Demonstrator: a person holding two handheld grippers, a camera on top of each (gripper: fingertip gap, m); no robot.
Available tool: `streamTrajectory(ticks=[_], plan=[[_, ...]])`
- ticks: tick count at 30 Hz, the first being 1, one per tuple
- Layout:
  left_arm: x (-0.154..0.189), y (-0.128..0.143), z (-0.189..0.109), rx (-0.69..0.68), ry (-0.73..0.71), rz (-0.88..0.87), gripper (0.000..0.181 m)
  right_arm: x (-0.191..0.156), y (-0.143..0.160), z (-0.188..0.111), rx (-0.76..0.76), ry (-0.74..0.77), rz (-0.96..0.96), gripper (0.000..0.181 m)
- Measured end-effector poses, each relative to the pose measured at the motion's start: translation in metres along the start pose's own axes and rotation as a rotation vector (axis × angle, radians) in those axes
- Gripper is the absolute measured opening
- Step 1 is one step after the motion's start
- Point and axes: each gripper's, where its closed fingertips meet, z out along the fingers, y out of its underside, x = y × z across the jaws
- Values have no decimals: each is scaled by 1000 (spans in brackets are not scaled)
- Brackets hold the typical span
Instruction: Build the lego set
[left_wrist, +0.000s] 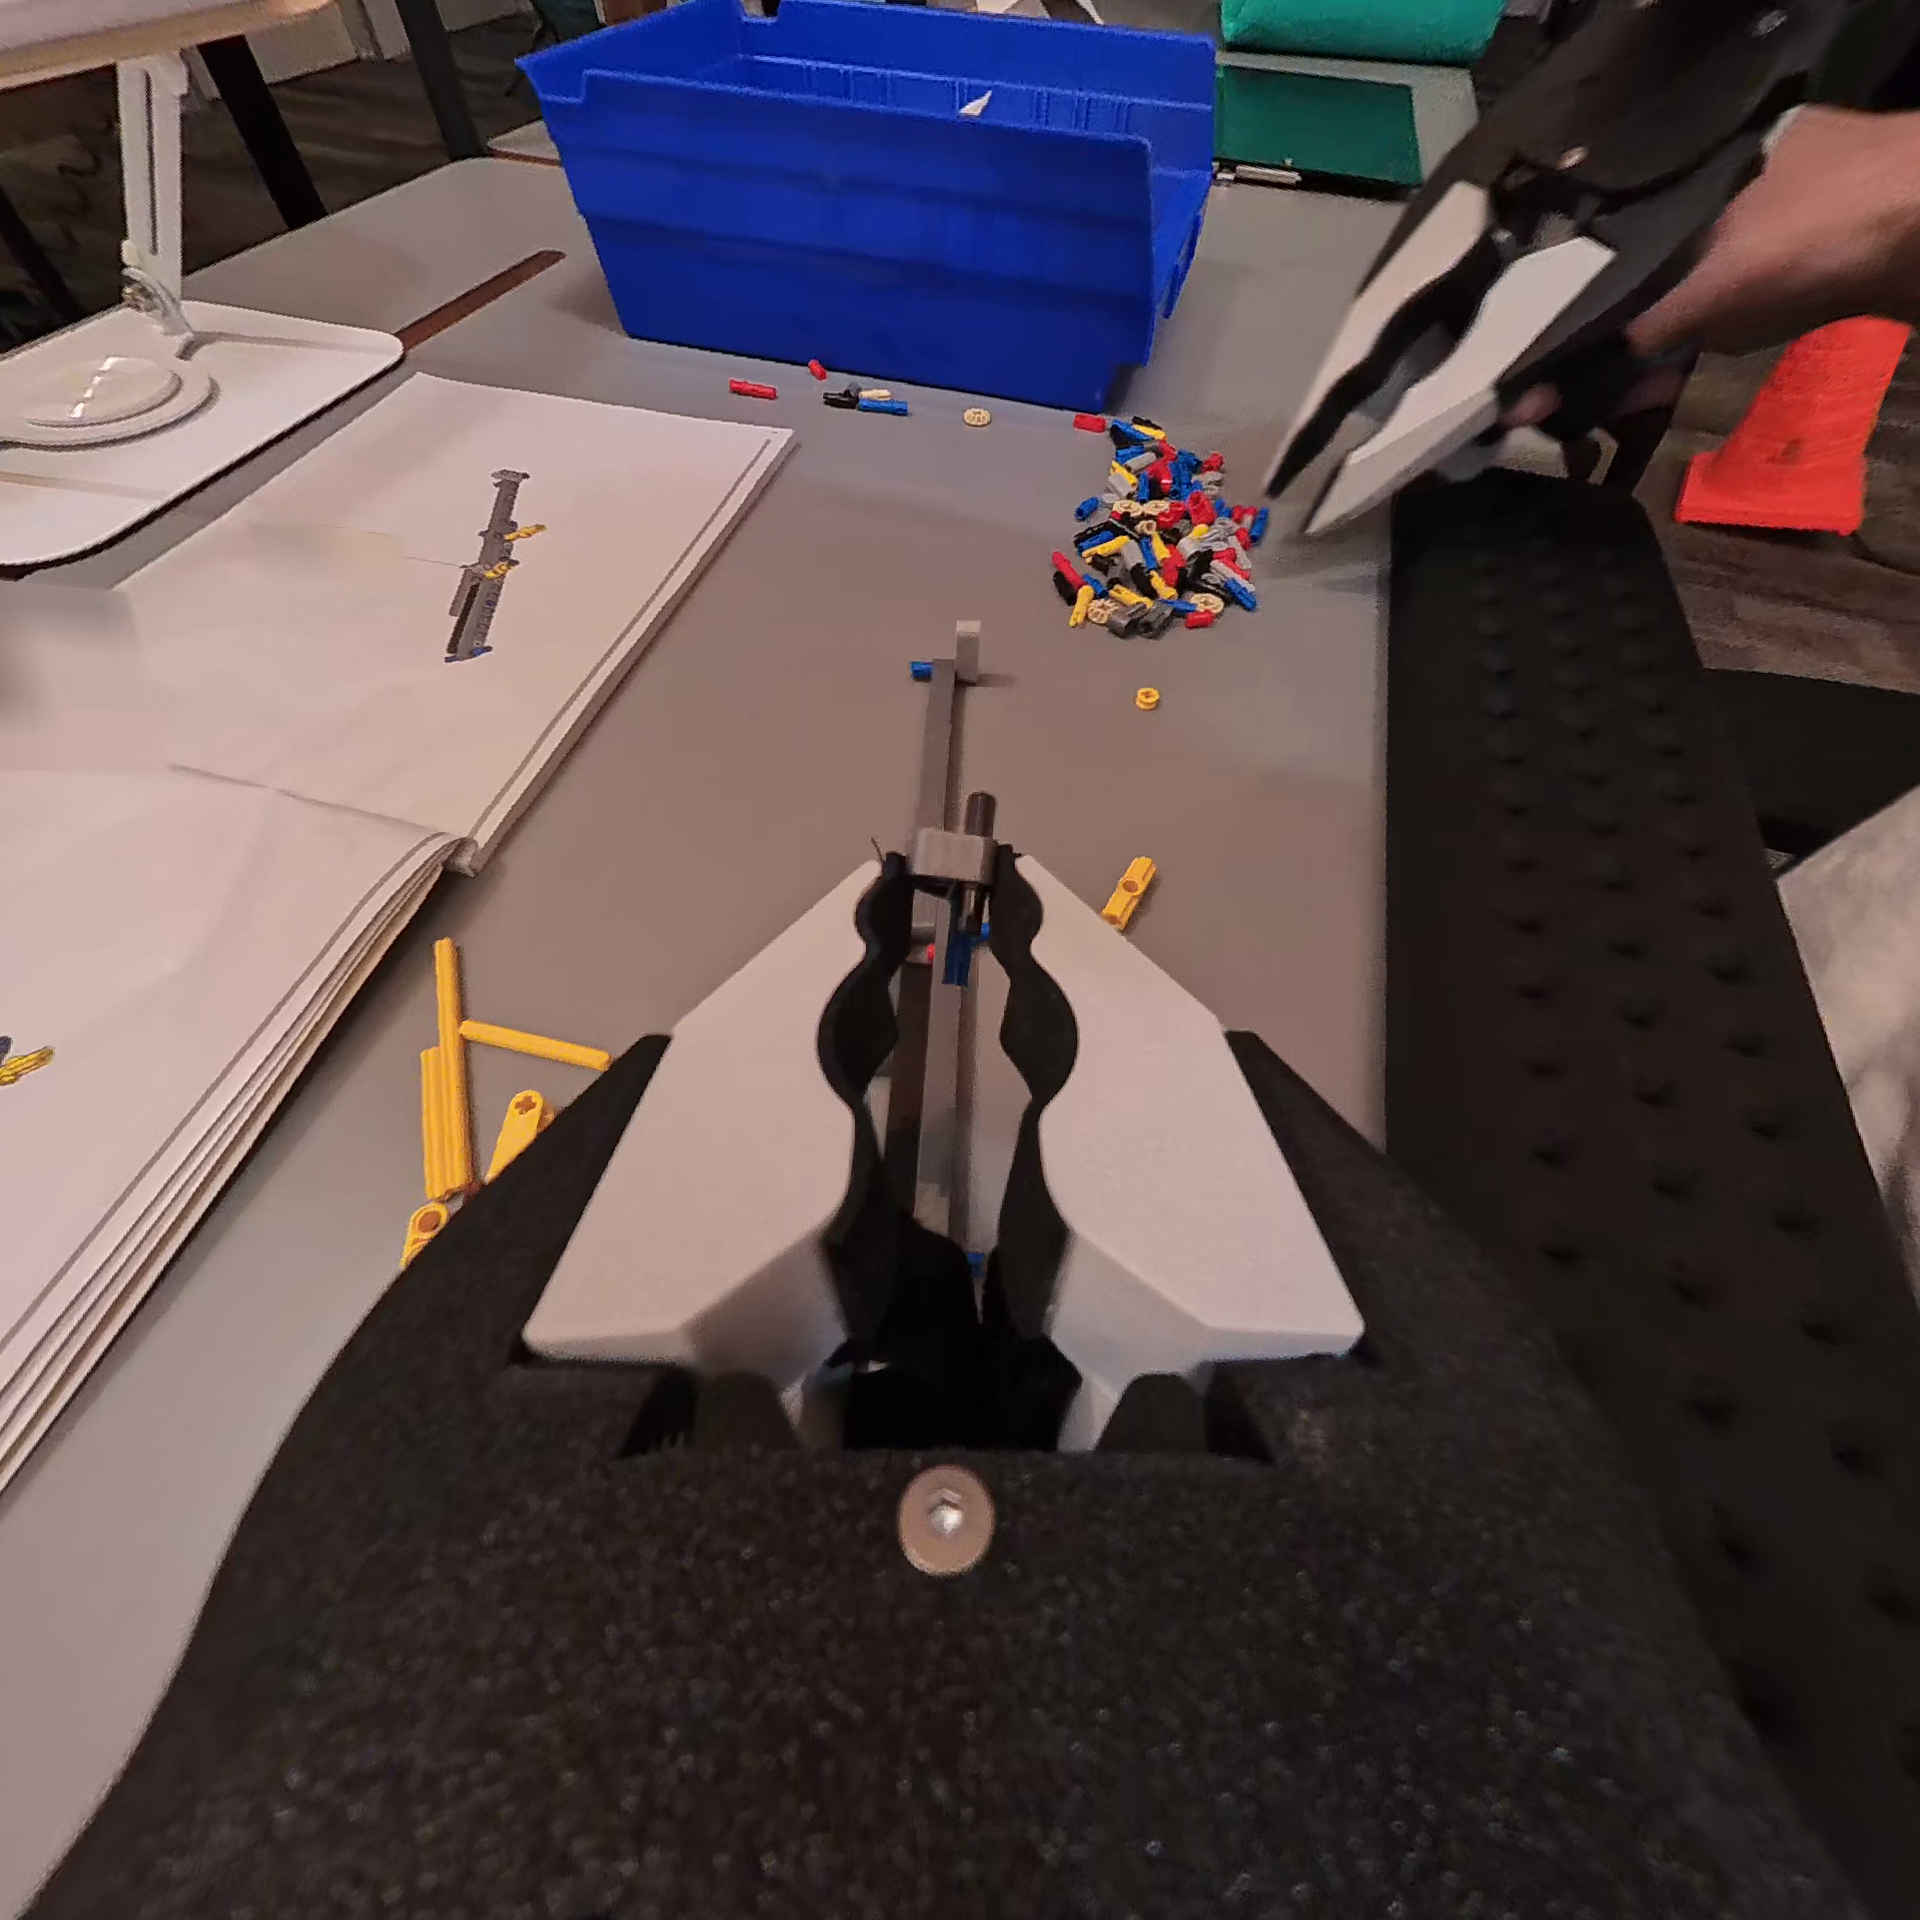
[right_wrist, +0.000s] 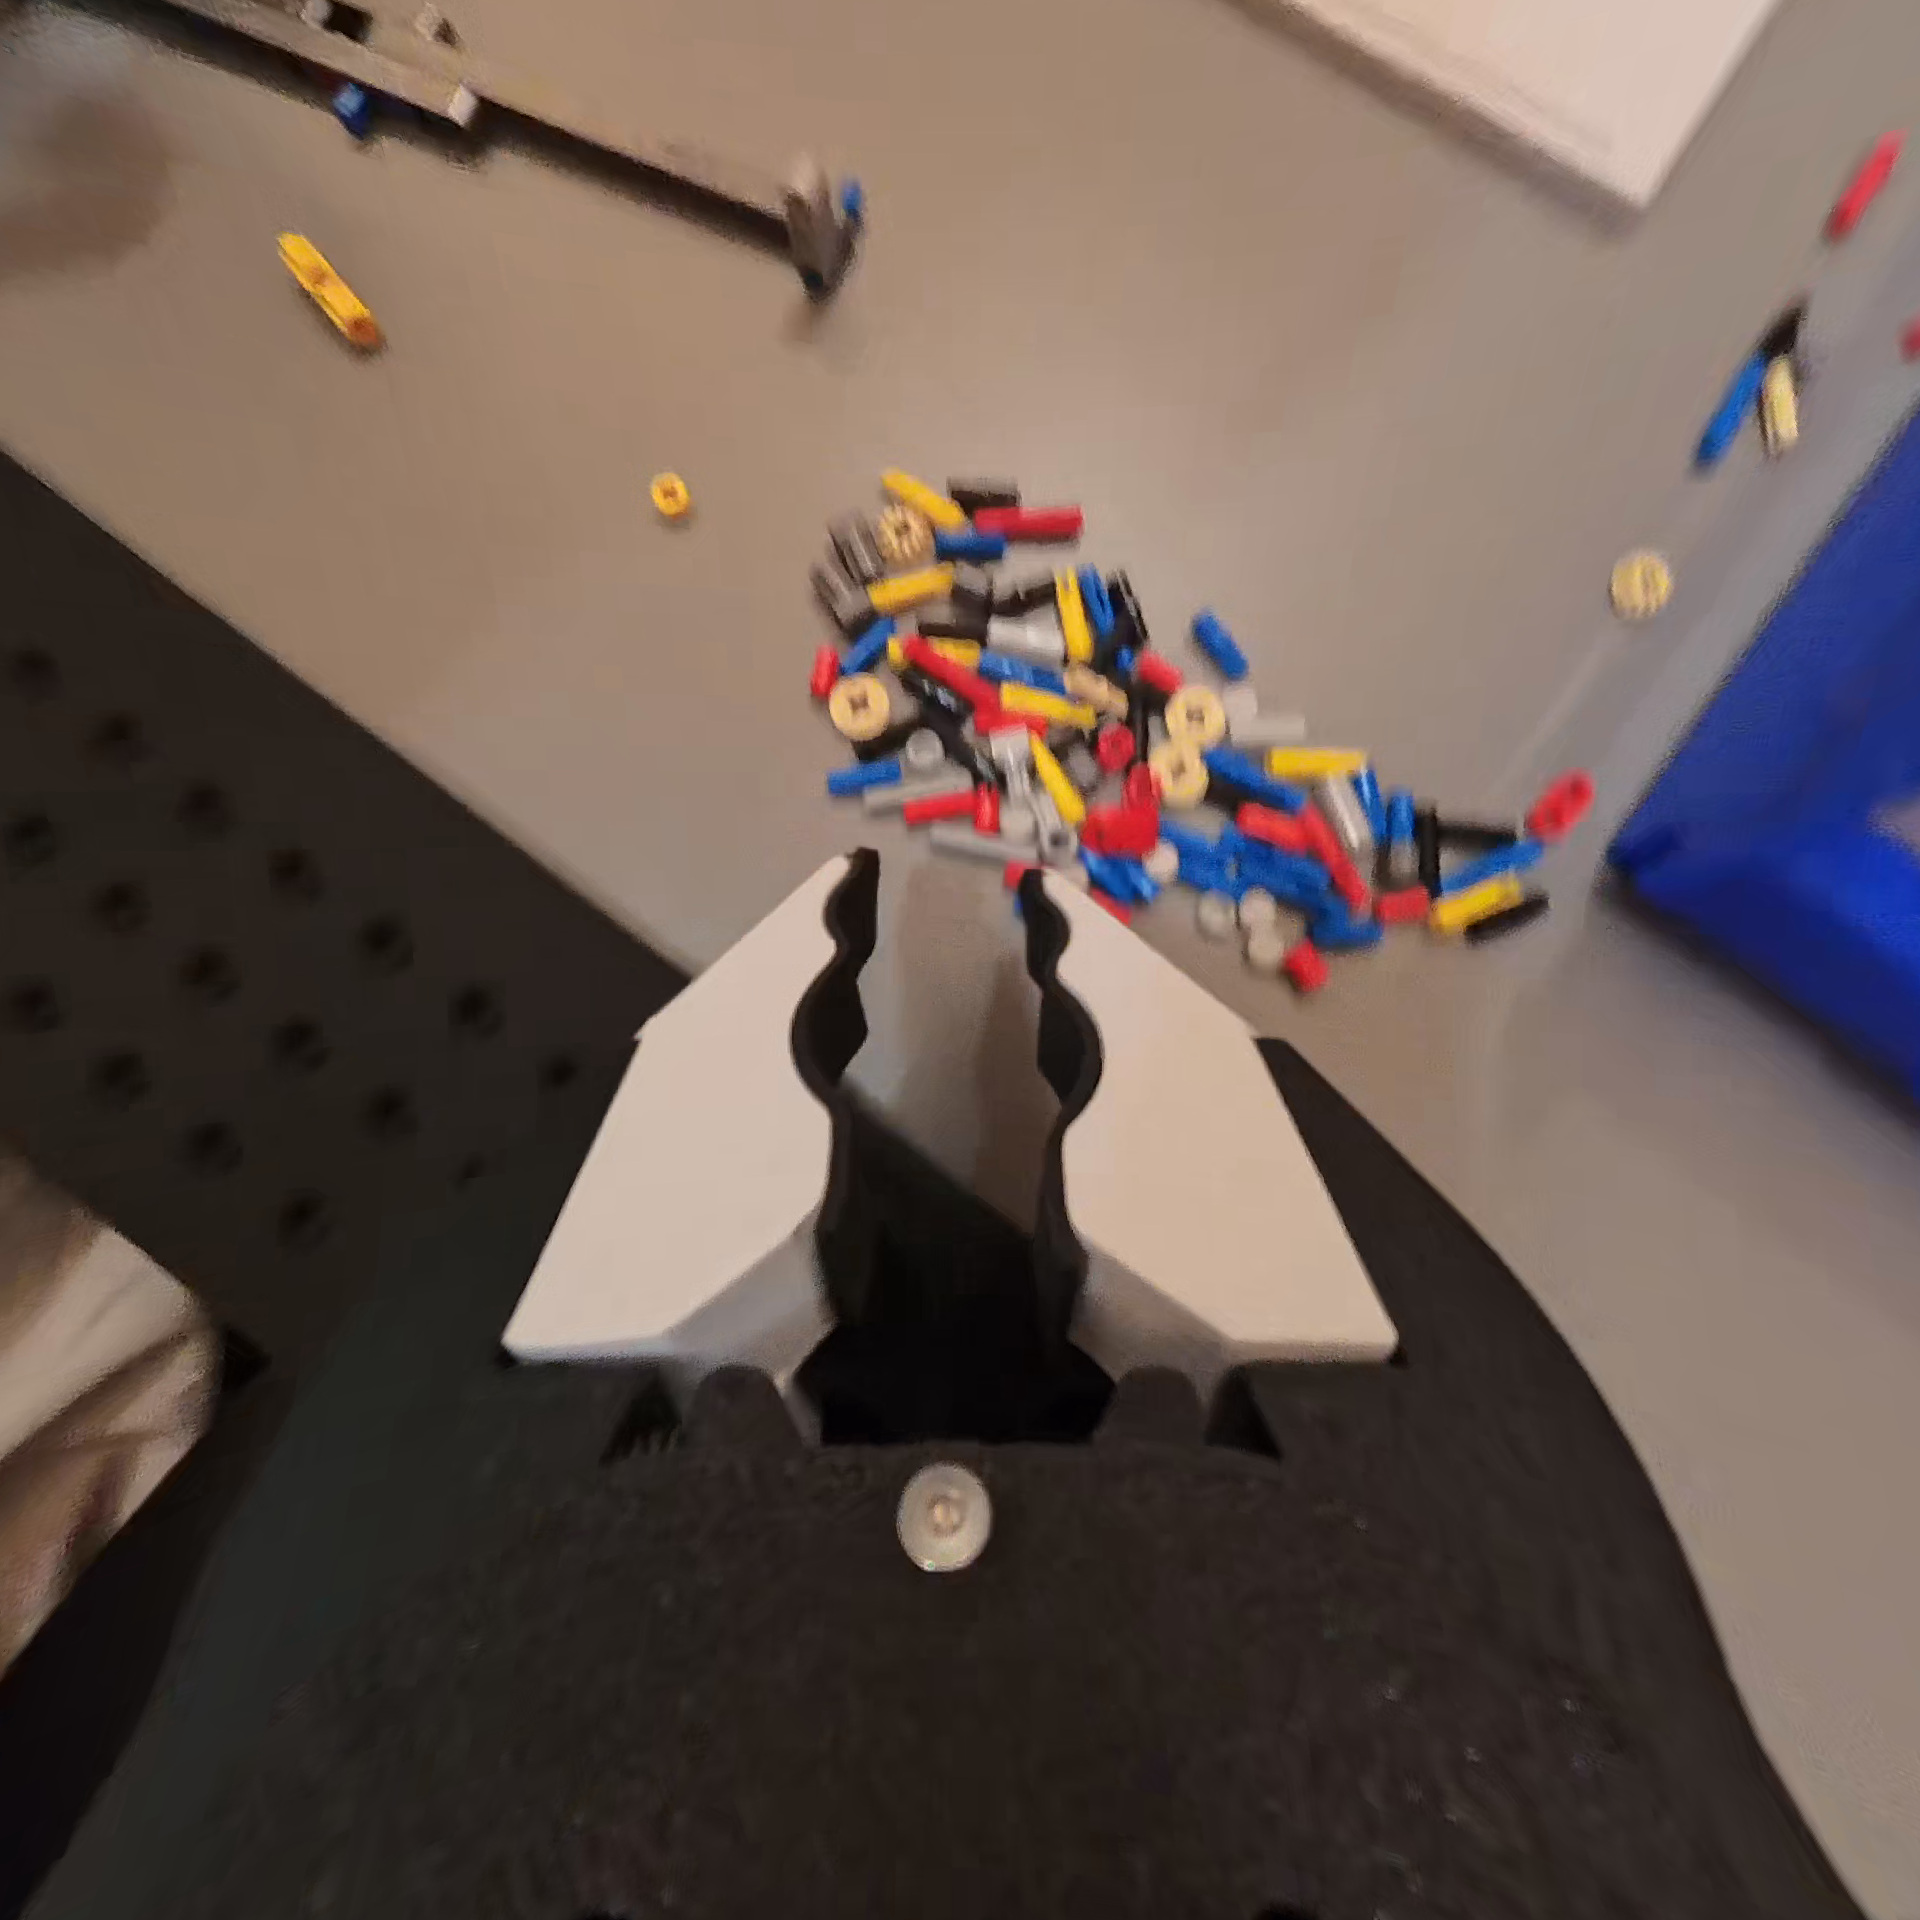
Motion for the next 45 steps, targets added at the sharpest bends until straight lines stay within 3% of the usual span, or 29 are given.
streamTrajectory(ticks=[3,7,11,24,28,31,34,38,45], plan=[[-6,3,1,-7,-23,-5,13,1,21,-11,-87,119,117,35],[-9,0,3,4,-31,-6,13,-4,31,-1,-141,215,247,59],[-7,-2,4,7,-20,-4,13,-3,18,9,-82,234,316,59],[-7,3,-2,-2,-53,12,13,18,-12,28,-17,247,270,55],[-13,4,-7,15,-72,-14,13,-8,-50,15,86,226,165,49],[-15,4,-9,17,-71,-27,13,-83,-85,33,165,-74,40,46],[-20,4,-12,19,-100,-18,13,-117,-98,55,187,-184,-66,40],[-35,2,-21,48,-175,-36,13,-120,-126,73,232,-166,-159,34],[-84,-25,-39,120,-347,-91,13,-102,-224,111,392,-190,-173,29]])
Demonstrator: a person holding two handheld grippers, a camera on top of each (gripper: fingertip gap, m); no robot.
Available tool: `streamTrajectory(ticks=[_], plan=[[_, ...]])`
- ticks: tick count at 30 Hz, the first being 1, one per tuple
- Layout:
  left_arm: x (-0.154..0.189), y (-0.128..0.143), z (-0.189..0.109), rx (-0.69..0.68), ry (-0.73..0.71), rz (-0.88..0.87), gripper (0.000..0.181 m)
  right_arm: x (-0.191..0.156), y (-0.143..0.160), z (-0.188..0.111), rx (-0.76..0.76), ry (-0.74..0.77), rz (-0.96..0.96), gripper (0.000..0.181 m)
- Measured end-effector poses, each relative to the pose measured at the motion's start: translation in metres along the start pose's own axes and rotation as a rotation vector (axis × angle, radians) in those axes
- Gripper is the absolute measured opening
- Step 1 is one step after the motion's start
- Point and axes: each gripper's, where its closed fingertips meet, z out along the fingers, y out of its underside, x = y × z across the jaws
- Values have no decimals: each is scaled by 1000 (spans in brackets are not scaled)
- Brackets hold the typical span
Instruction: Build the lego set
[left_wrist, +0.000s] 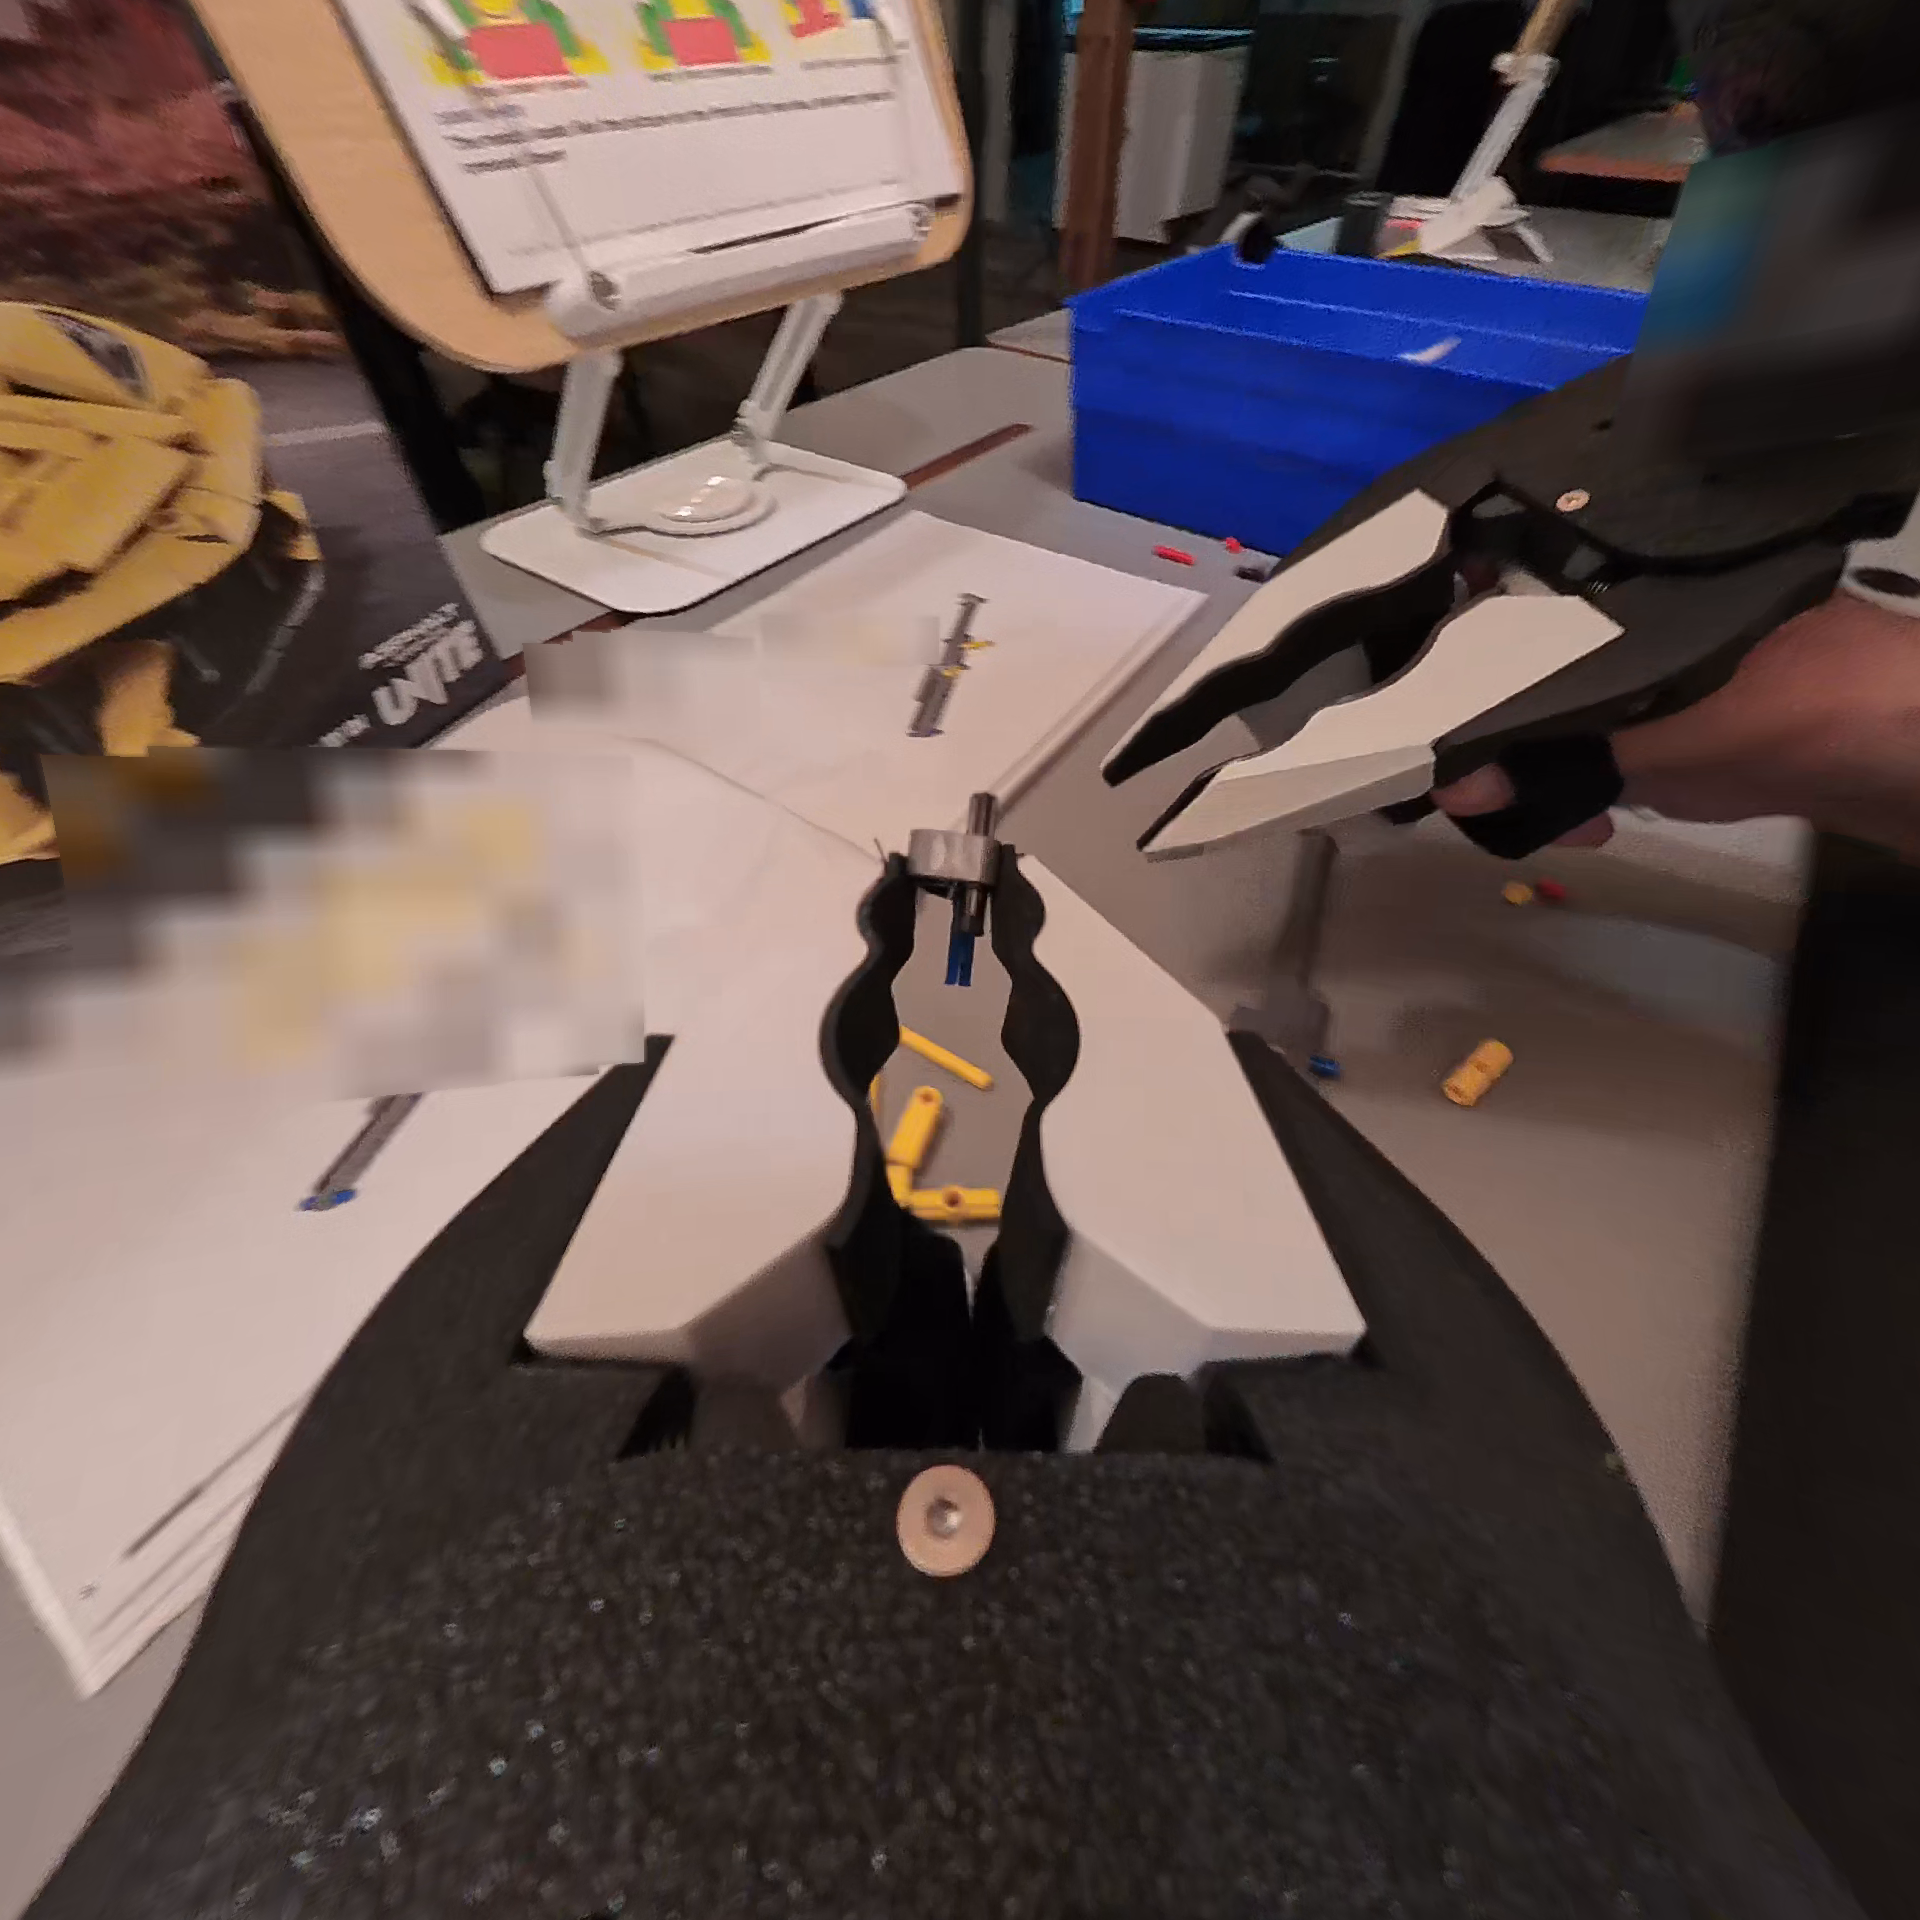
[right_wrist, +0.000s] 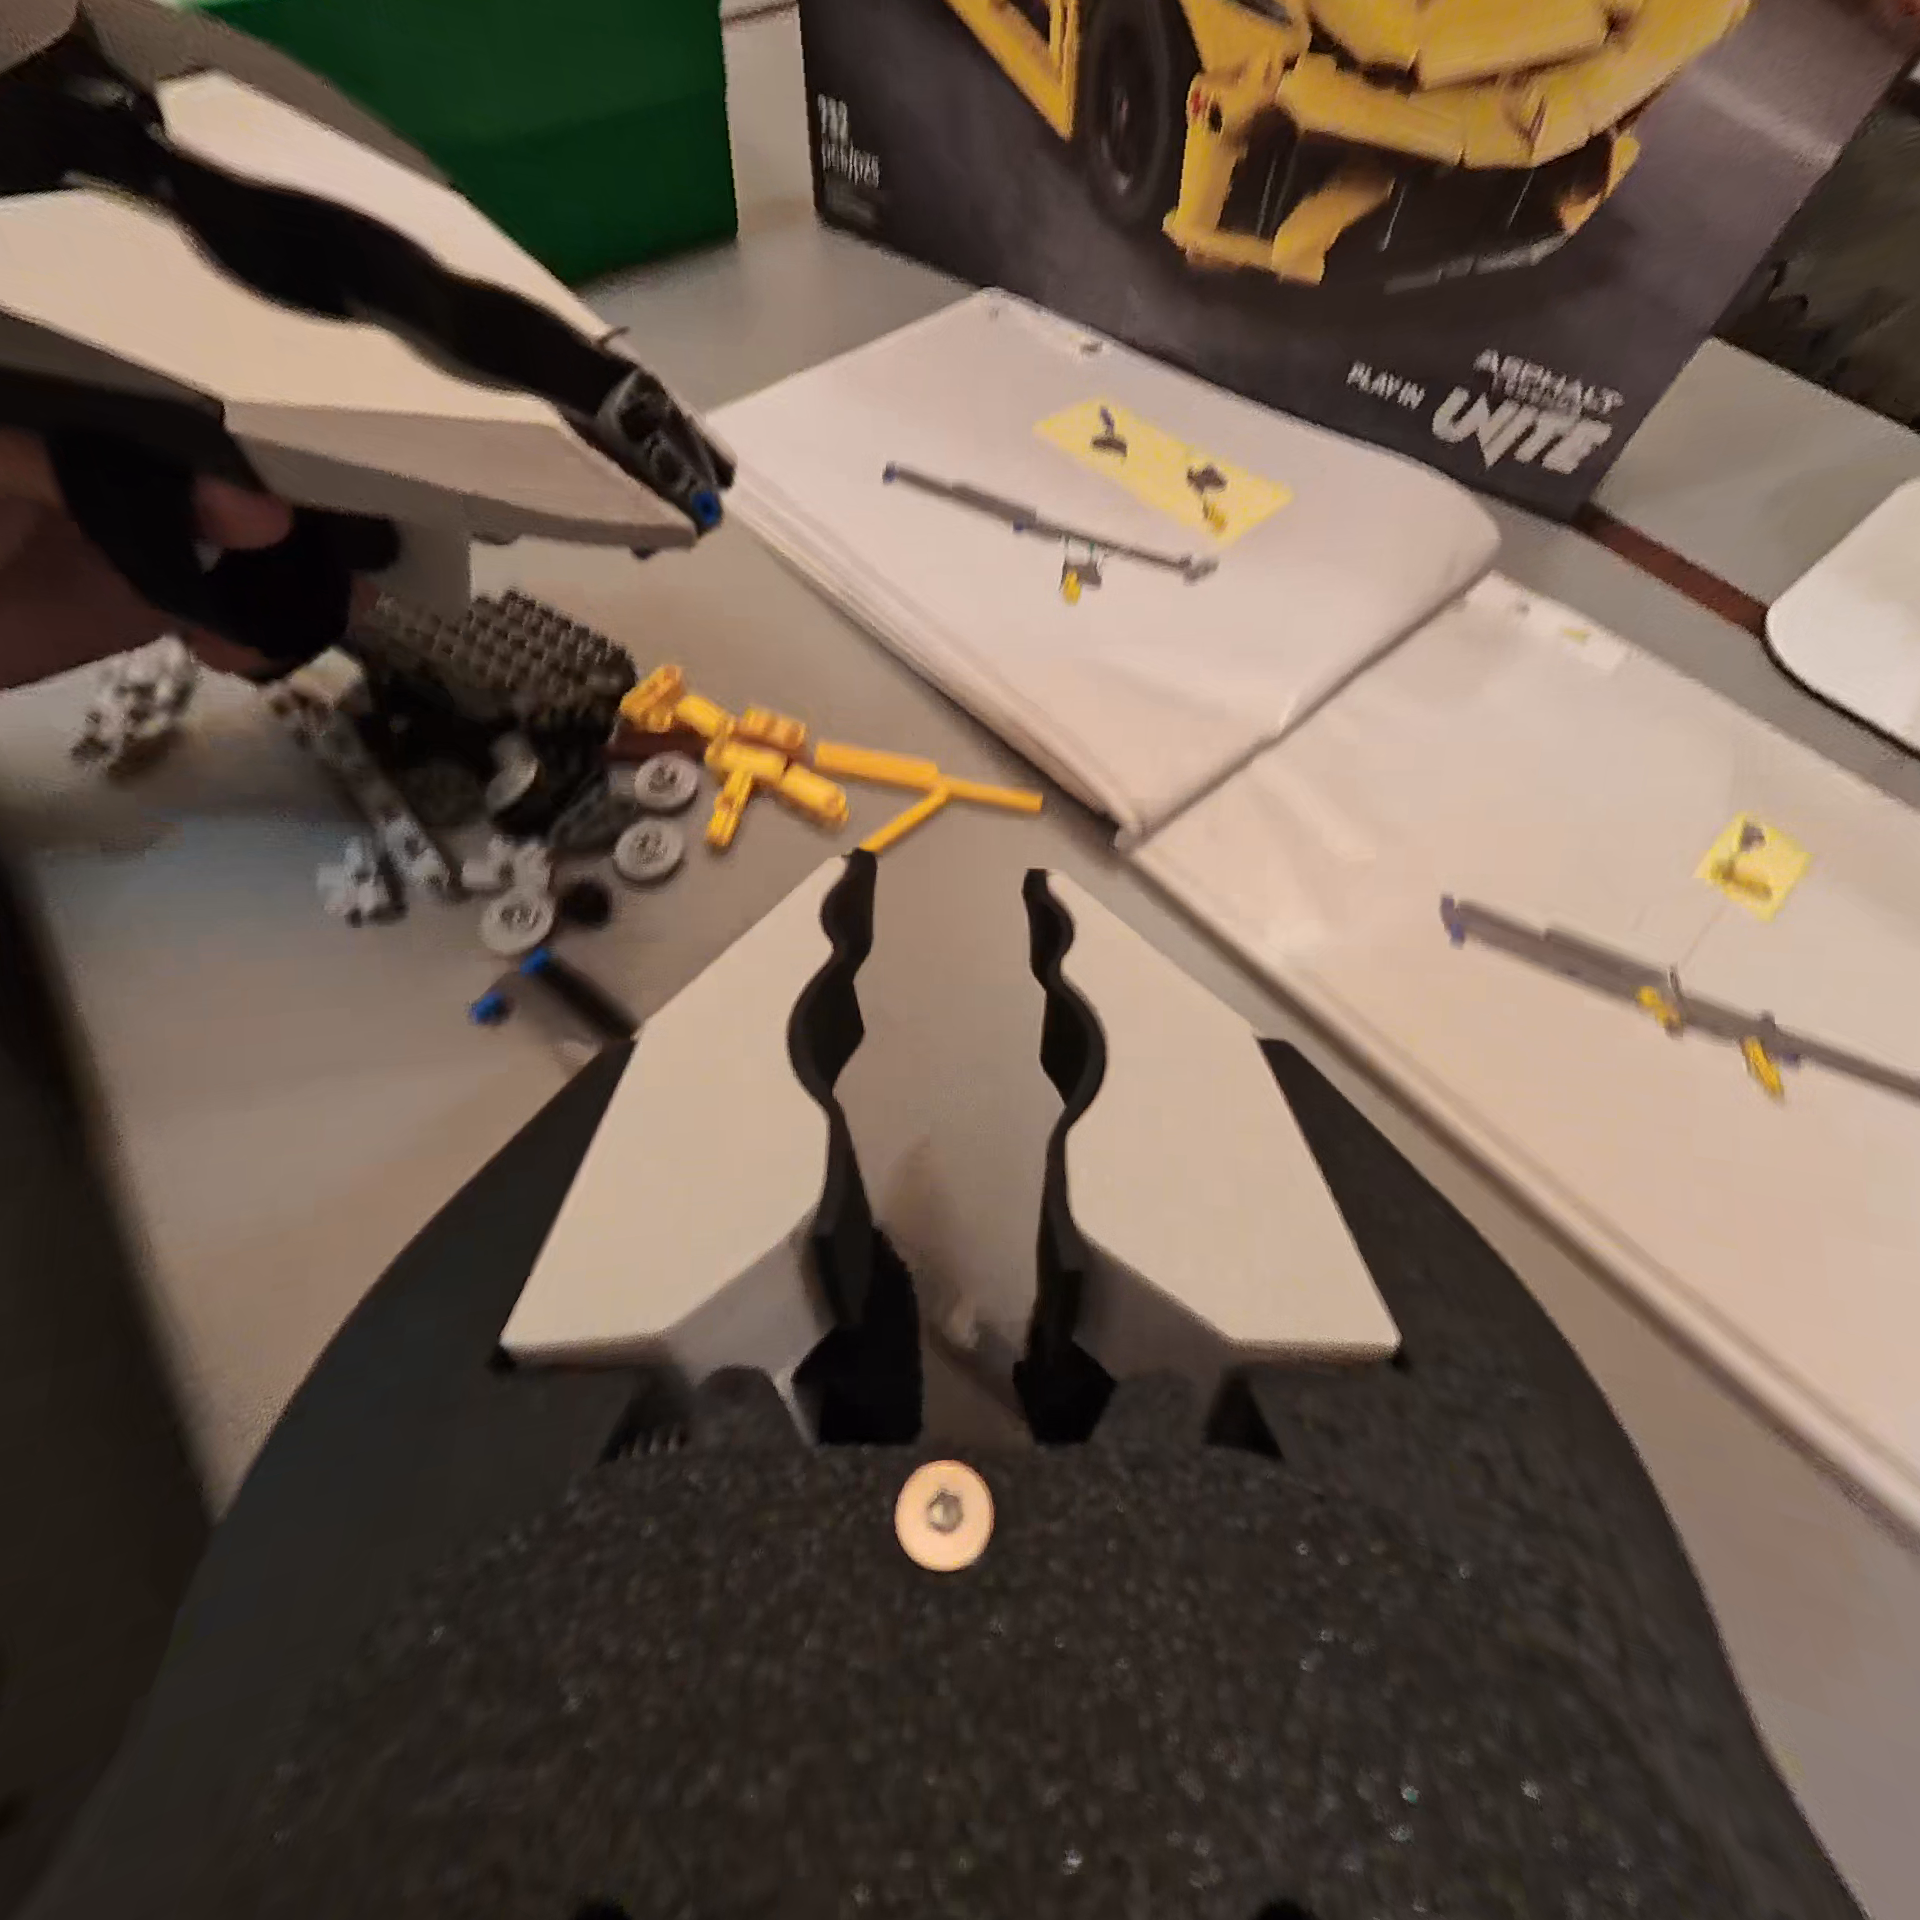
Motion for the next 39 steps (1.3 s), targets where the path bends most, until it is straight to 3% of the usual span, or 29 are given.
streamTrajectory(ticks=[6,12,19,22,25,31,39], plan=[[-59,-14,10,10,-146,-82,13,23,-30,36,91,-55,-4,31],[-74,-1,10,25,-167,-37,13,14,-27,40,160,-55,-32,29],[-64,-4,9,62,-133,25,13,2,-31,39,195,-136,12,29],[-54,-11,7,111,-77,15,13,-8,-45,28,284,-248,96,29],[-42,-20,5,158,-72,130,13,-17,-58,15,338,-368,181,29],[-35,-16,5,113,-170,404,13,-13,-50,12,300,-347,172,28],[-25,-22,5,149,-161,384,13,-6,-64,-10,403,-366,249,27]])
